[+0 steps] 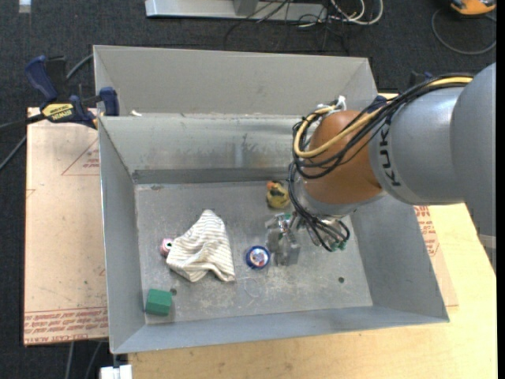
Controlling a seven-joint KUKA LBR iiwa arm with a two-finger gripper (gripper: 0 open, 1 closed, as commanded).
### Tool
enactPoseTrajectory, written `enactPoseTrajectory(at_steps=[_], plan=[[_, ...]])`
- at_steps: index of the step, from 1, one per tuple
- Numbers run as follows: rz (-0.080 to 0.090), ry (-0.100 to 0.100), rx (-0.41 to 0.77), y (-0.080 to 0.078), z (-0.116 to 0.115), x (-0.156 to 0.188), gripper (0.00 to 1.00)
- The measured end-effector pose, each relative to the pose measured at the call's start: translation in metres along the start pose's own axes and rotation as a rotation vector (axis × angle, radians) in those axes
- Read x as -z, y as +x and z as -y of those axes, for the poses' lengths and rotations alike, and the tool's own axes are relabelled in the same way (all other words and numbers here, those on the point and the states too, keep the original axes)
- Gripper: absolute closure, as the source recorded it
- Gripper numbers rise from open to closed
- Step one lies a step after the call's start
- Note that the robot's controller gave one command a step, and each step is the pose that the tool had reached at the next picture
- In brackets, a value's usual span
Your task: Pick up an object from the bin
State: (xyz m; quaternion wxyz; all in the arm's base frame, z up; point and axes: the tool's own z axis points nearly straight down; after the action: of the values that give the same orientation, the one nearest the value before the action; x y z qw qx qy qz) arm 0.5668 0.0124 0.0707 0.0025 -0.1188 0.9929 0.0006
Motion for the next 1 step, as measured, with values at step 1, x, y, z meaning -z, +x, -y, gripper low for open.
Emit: enactPoseTrajectory(at_steps=[1], plan=[[-0.003,0.000,0.001,0.0006,-0.0001,-0.0004,0.00]])
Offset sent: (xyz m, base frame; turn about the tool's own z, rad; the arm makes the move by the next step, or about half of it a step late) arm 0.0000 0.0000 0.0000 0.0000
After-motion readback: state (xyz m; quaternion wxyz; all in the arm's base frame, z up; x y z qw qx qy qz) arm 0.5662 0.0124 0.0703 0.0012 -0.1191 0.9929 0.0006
